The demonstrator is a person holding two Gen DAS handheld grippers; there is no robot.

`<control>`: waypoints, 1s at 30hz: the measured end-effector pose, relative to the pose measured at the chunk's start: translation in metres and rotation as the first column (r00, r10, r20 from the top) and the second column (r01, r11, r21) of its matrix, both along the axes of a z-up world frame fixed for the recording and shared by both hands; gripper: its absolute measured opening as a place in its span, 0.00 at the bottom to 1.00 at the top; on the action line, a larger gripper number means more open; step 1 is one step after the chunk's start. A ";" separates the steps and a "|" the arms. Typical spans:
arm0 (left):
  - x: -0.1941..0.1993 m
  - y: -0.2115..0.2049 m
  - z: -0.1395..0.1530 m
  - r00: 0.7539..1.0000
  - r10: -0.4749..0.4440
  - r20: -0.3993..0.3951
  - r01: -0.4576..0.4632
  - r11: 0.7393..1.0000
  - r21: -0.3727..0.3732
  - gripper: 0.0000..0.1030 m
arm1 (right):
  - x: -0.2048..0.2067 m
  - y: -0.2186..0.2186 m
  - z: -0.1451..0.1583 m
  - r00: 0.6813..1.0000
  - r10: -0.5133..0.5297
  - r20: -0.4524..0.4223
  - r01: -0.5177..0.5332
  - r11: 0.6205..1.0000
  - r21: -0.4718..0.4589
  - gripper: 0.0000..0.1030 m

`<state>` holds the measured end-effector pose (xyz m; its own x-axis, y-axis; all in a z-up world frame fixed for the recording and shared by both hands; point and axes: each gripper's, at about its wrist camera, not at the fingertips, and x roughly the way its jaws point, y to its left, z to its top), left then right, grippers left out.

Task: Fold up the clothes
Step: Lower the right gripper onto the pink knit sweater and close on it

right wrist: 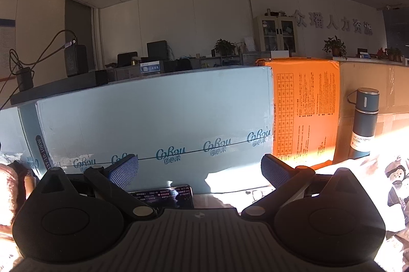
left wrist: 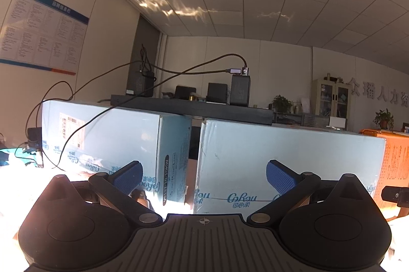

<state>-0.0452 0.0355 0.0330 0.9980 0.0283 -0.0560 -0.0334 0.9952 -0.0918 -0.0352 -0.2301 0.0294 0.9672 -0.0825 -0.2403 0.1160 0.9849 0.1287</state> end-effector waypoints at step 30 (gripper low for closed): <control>-0.019 0.191 -0.025 0.950 0.312 0.009 -0.310 0.946 -0.089 1.00 | 0.050 0.217 -0.008 0.845 0.534 -0.024 -0.525 0.837 0.154 1.00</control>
<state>-0.0640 0.2260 0.0076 0.9413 0.3340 -0.0490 -0.3373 0.9240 -0.1804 0.0144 -0.0126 0.0217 0.8360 0.4761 -0.2729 -0.4058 0.8711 0.2764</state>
